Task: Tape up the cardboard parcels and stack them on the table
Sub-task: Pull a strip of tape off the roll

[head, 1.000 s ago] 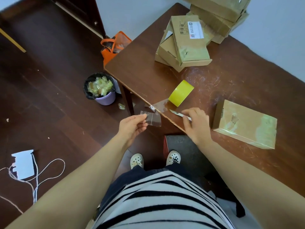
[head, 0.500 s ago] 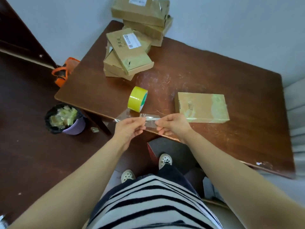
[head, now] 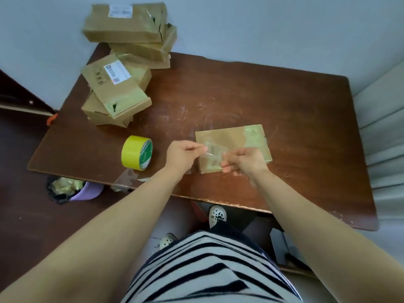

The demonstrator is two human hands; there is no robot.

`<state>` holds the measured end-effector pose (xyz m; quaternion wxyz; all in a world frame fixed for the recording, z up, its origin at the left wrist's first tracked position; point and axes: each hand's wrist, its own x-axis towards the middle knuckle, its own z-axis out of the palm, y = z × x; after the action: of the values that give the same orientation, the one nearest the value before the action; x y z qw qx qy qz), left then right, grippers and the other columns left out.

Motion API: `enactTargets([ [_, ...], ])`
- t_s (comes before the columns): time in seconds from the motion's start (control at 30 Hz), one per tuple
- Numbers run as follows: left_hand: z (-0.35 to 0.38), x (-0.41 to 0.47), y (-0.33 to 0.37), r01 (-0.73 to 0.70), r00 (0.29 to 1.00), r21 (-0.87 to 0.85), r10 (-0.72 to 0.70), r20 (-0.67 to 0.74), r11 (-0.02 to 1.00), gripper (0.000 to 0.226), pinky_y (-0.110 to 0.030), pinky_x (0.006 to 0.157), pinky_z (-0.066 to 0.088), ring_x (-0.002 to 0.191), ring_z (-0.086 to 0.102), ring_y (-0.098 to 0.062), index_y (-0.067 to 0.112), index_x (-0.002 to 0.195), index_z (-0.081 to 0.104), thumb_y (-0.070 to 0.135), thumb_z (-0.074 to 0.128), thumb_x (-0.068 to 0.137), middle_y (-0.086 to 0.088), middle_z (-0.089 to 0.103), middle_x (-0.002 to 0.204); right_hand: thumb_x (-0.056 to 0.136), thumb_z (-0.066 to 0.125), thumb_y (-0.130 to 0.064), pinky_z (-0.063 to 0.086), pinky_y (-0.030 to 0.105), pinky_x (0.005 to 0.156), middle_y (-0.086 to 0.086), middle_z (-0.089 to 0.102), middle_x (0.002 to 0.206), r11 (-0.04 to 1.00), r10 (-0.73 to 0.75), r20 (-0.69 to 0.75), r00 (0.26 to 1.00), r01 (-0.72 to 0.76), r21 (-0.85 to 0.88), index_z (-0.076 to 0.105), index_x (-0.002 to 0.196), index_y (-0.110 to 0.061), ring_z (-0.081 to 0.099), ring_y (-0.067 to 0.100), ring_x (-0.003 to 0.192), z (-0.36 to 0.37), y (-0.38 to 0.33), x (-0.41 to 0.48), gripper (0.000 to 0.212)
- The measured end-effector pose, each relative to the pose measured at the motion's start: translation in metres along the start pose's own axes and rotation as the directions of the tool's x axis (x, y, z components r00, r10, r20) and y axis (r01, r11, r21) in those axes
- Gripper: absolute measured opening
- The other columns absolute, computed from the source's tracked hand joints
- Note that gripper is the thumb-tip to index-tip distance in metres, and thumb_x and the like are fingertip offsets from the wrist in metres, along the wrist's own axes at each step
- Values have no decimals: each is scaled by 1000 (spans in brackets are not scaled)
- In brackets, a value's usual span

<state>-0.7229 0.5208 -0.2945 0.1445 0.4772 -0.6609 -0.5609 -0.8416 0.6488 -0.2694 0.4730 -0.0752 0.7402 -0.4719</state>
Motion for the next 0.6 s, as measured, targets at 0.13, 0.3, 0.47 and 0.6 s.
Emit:
enactTargets([
  [0.13, 15, 24, 20, -77, 990, 222, 48, 135, 972, 12, -10, 68, 47, 74, 59, -4, 14, 92, 77, 19, 75, 81, 6, 69, 83, 88, 65, -7, 39, 16, 37, 5, 71, 63, 988, 75, -18, 997, -72, 133, 61, 89, -6, 66, 11, 49, -11, 5, 9, 5],
  [0.3, 21, 49, 36, -143, 968, 392, 46, 246, 909, 11, -34, 82, 54, 84, 66, -22, 10, 87, 77, 20, 75, 81, -4, 73, 88, 90, 60, -6, 37, 17, 36, 4, 72, 65, 949, 187, -17, 982, -176, 260, 57, 94, -6, 68, 13, 52, -2, 7, 15, 5],
  [0.47, 14, 73, 41, -221, 929, 470, 38, 369, 855, 11, -27, 79, 52, 77, 64, -7, 15, 83, 78, 23, 79, 76, 5, 73, 83, 91, 60, -9, 35, 16, 33, 4, 72, 66, 925, 208, -82, 975, -169, 339, 57, 97, -4, 66, 12, 48, 15, 13, 18, 8],
  [0.6, 14, 85, 37, -321, 882, 494, 65, 467, 808, 13, -21, 77, 48, 74, 61, 2, 15, 85, 78, 24, 79, 76, 12, 69, 80, 91, 62, -11, 36, 17, 35, 5, 72, 67, 920, 221, -169, 961, -148, 362, 59, 98, -2, 66, 13, 48, 31, 19, 17, 13],
])
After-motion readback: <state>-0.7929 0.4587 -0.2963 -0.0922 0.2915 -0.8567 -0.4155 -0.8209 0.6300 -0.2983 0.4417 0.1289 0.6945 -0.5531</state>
